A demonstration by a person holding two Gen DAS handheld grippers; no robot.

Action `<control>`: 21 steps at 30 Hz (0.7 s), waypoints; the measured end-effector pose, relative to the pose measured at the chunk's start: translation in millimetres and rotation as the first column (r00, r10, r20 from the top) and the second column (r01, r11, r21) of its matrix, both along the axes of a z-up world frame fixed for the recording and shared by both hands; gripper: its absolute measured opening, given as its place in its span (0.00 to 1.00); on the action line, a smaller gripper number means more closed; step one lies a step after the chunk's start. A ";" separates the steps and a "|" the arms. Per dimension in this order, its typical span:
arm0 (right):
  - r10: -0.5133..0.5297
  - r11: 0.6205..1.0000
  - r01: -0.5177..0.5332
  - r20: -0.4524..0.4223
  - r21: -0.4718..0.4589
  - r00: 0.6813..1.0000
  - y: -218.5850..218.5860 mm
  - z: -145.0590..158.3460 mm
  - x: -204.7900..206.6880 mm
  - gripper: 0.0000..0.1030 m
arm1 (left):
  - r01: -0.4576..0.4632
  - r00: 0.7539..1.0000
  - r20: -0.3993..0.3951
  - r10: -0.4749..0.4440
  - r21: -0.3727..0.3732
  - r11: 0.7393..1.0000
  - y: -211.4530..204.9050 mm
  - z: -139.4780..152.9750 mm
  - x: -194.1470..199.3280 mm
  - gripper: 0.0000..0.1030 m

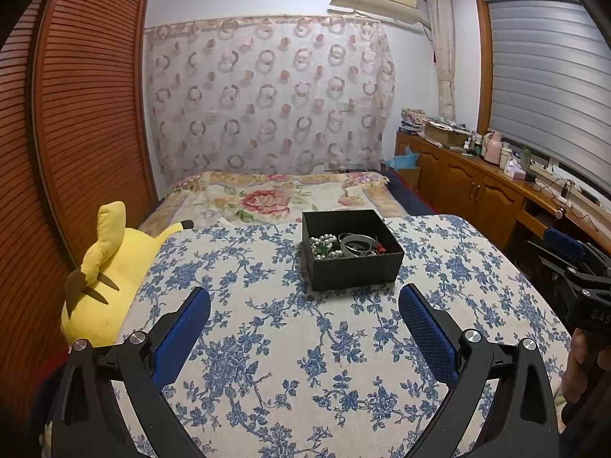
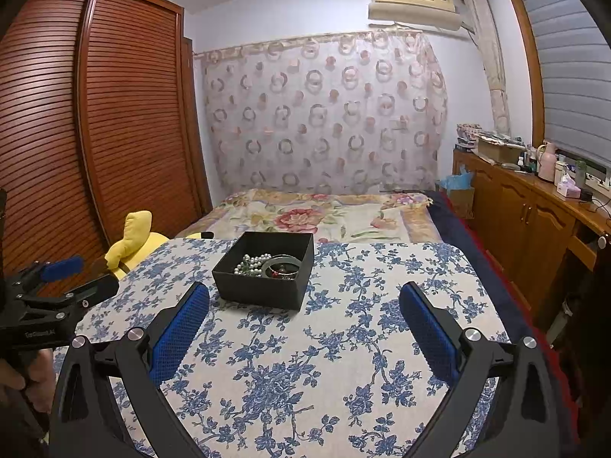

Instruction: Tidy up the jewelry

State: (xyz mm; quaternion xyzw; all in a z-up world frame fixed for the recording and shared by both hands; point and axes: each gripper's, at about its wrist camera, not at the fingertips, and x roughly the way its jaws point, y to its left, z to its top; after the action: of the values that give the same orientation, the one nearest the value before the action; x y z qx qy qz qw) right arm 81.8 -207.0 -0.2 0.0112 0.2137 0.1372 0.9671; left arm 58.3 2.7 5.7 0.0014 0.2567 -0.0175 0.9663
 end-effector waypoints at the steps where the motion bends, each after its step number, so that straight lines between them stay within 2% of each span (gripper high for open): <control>1: 0.000 1.000 0.000 0.000 0.001 1.000 0.2 0.0 -0.2 0.98 | -0.001 1.000 0.000 0.001 0.001 1.000 0.1 -0.1 -0.2 0.93; 21: -0.003 1.000 0.003 -0.003 -0.002 1.000 3.6 -3.2 -0.1 0.98 | -0.004 1.000 0.003 0.004 0.000 1.000 2.6 -1.4 -0.2 0.93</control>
State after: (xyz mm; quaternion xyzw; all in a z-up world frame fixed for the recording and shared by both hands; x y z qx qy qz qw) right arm 81.7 -203.4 -3.3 0.0107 0.2153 0.1353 0.9671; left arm 58.1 5.3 4.3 0.0009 0.2550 -0.0158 0.9668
